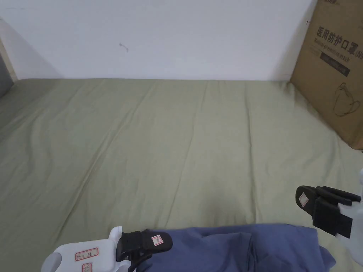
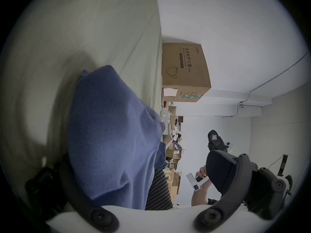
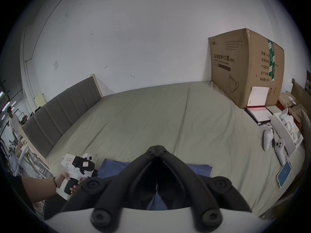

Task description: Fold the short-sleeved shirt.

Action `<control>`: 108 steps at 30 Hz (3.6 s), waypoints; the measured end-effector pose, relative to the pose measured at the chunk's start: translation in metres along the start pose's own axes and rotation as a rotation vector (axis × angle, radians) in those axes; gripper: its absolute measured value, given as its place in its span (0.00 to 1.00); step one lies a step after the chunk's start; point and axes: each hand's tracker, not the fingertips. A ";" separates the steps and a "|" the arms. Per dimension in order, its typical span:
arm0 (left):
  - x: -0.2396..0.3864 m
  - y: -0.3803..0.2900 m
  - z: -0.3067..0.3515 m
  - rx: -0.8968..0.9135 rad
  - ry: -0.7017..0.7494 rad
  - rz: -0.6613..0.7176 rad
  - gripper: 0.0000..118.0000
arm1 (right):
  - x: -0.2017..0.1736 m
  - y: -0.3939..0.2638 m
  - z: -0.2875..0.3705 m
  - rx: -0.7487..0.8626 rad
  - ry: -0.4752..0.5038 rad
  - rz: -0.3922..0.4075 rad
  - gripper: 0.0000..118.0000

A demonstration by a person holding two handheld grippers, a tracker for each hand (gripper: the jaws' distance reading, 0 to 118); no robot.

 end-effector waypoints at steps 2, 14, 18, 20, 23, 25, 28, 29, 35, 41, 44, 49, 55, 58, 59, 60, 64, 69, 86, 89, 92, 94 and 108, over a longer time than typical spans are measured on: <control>-0.006 -0.001 0.012 0.041 0.092 -0.014 0.72 | -0.001 0.000 -0.001 -0.002 0.005 0.003 0.00; 0.061 -0.030 0.018 0.110 0.437 -0.237 0.04 | -0.007 0.002 0.009 -0.002 0.020 0.029 0.00; 0.114 -0.039 0.058 0.171 0.678 -0.418 0.04 | -0.004 0.008 0.016 0.023 0.027 0.039 0.00; 0.138 -0.043 0.080 0.218 0.855 -0.523 0.04 | -0.003 0.009 0.018 0.034 0.038 0.028 0.00; 0.171 -0.049 0.098 0.314 1.159 -0.594 0.04 | -0.002 0.007 0.020 0.040 0.050 0.017 0.00; 0.186 -0.055 0.100 0.349 1.126 -0.606 0.04 | -0.001 0.004 0.020 0.040 0.058 0.012 0.00; 0.204 -0.062 0.082 0.321 1.042 -0.595 0.04 | 0.001 0.001 0.020 0.033 0.065 -0.001 0.00; 0.210 -0.064 0.070 0.300 1.006 -0.594 0.04 | 0.002 0.000 0.021 0.032 0.066 -0.005 0.00; 0.209 -0.053 -0.019 0.153 0.779 -0.492 0.04 | 0.010 -0.001 0.027 0.035 0.063 -0.018 0.00; 0.162 -0.033 -0.106 -0.005 0.794 -0.355 0.07 | 0.022 -0.003 0.030 0.034 0.046 -0.049 0.00; 0.134 -0.026 -0.120 -0.051 0.740 -0.266 0.45 | 0.026 -0.004 0.030 0.025 0.043 -0.064 0.00; 0.138 -0.035 -0.099 -0.023 0.273 -0.139 1.00 | 0.030 -0.007 0.029 0.014 0.042 -0.069 0.00; 0.195 -0.052 -0.060 0.126 0.544 -0.535 0.87 | 0.032 -0.003 0.028 0.038 0.058 -0.097 0.00; 0.205 -0.062 -0.070 0.104 0.674 -0.668 0.00 | 0.031 -0.002 0.027 0.044 0.059 -0.088 0.00; 0.199 -0.062 -0.080 0.059 0.715 -0.666 0.00 | 0.031 -0.003 0.026 0.046 0.060 -0.091 0.00; 0.193 -0.062 -0.086 0.023 0.712 -0.647 0.00 | 0.031 -0.003 0.026 0.046 0.060 -0.094 0.00; 0.163 -0.061 -0.132 -0.097 0.704 -0.587 0.00 | 0.033 -0.005 0.023 0.035 0.060 -0.101 0.00; 0.117 -0.066 -0.184 -0.192 0.882 -0.543 0.00 | 0.035 -0.007 0.024 0.016 0.041 -0.097 0.00; 0.270 -0.110 -0.060 0.531 0.604 -1.013 0.00 | 0.015 0.015 0.041 0.188 0.099 -0.074 0.00; 0.315 -0.125 -0.033 0.752 0.615 -1.172 0.00 | -0.005 0.037 0.060 0.352 0.054 0.006 0.00; 0.333 -0.137 -0.022 0.944 0.741 -1.277 0.00 | -0.023 0.049 0.066 0.486 -0.055 0.115 0.00; 0.328 -0.138 -0.019 1.012 0.791 -1.321 0.00 | -0.026 0.045 0.062 0.570 -0.081 0.132 0.00; 0.287 -0.137 0.005 1.101 0.855 -1.126 0.00 | -0.005 0.023 0.045 0.532 -0.257 -0.011 0.00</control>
